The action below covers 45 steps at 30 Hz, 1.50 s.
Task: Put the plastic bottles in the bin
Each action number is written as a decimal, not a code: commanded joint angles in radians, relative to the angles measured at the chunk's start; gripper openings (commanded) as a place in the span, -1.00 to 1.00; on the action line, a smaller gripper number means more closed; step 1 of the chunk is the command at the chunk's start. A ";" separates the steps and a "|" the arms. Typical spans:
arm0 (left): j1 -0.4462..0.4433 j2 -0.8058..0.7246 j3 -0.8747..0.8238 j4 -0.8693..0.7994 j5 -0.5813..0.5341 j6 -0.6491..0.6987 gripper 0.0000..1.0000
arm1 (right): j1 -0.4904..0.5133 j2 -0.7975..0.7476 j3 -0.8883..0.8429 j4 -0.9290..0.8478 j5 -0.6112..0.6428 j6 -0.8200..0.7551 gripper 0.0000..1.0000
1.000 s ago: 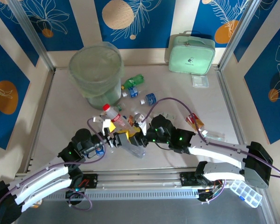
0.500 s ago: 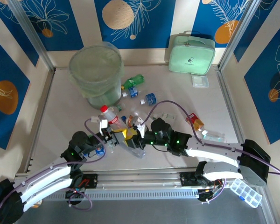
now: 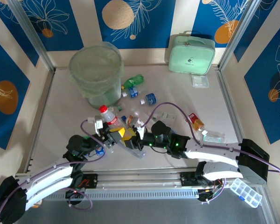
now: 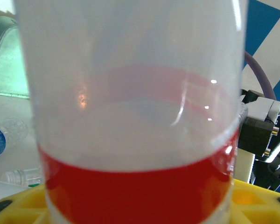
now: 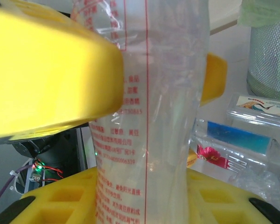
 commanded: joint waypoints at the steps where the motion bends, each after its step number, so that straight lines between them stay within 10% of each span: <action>1: -0.008 0.013 -0.011 0.162 0.093 -0.001 0.00 | 0.008 0.026 -0.015 0.034 0.023 0.013 -0.54; 8: -0.008 0.011 -0.007 0.150 0.091 0.011 -0.11 | 0.018 0.043 -0.005 0.026 0.033 0.002 -0.40; 16: -0.009 -0.156 0.035 -0.134 0.008 0.078 -0.15 | 0.044 -0.019 -0.017 0.007 0.096 -0.036 0.91; 30: -0.009 -0.237 0.459 -1.057 -0.538 0.175 -0.40 | 0.052 -0.129 -0.043 -0.022 0.370 -0.039 0.89; 39: 0.001 0.087 0.887 -1.307 -0.676 0.175 -0.37 | 0.040 -0.069 0.002 -0.097 0.527 -0.007 0.87; 45: 0.135 0.298 1.206 -1.399 -0.581 0.177 -0.35 | 0.001 -0.079 0.017 -0.165 0.545 0.036 0.87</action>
